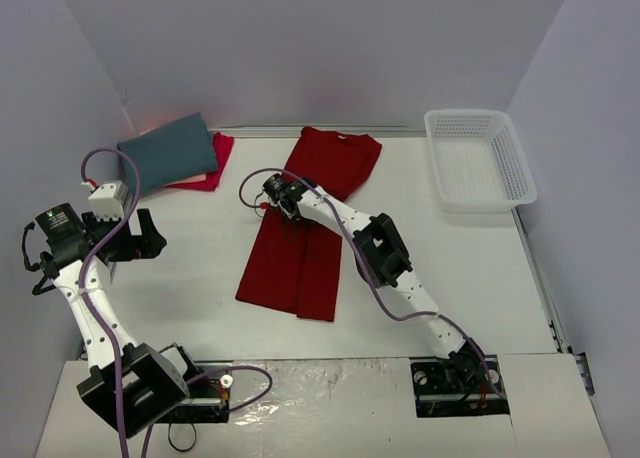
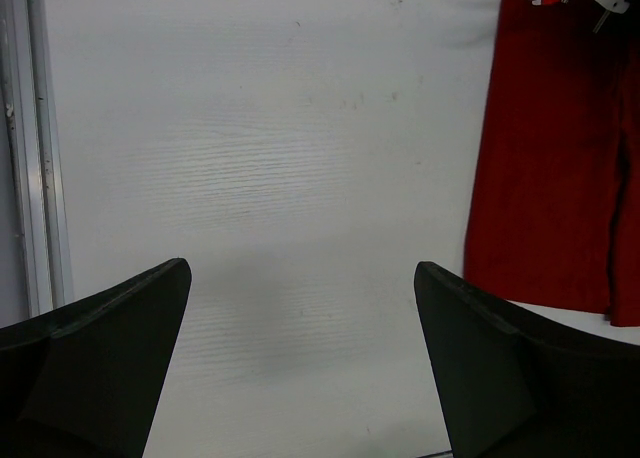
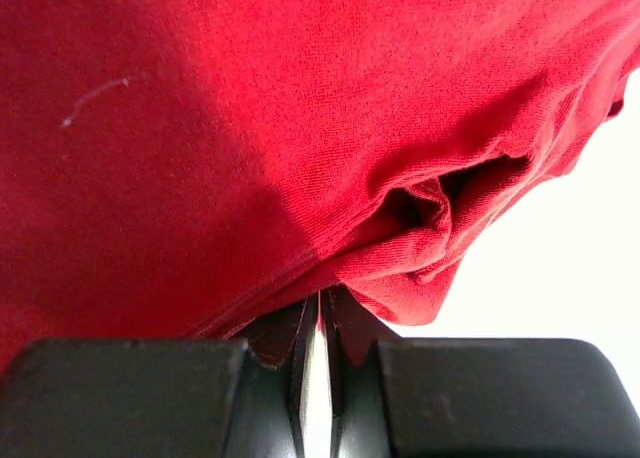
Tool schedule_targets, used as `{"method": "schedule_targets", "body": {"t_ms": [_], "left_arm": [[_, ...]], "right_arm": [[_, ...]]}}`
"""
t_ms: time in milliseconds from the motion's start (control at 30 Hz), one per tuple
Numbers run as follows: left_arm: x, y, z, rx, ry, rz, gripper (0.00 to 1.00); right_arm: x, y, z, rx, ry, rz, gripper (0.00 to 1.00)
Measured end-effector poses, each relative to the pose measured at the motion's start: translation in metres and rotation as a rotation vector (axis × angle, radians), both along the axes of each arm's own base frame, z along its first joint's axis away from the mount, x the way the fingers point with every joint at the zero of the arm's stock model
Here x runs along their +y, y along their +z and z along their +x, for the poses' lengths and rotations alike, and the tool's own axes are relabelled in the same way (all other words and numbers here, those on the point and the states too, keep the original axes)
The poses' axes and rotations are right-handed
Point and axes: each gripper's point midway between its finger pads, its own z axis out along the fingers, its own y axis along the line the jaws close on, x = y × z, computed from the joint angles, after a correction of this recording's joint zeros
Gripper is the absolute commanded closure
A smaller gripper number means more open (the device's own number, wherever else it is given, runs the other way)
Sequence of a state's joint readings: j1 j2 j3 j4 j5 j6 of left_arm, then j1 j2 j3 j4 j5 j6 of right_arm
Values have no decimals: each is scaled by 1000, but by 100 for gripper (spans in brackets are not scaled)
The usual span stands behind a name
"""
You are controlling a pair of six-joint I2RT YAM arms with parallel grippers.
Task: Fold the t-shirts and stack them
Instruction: Rotate the tshirt 90 degrees
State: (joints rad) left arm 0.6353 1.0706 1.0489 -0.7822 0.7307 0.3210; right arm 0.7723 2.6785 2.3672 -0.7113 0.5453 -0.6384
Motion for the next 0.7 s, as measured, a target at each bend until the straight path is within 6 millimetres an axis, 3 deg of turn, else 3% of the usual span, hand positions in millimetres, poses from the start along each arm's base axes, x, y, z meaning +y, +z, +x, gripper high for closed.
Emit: {"method": "schedule_targets", "body": {"t_ms": [200,500,700], "left_arm": [[0,0,0,0,-1,0,6],[0,0,0,-1,-2,-1,6],[-1,0,0,-1,-4,-4,6]], "right_arm": [[-11,0,-4,13,-14,15,100],[-61,-1,-16,98,-100,32,100],[-92,0,-6,125,-172,62,100]]}}
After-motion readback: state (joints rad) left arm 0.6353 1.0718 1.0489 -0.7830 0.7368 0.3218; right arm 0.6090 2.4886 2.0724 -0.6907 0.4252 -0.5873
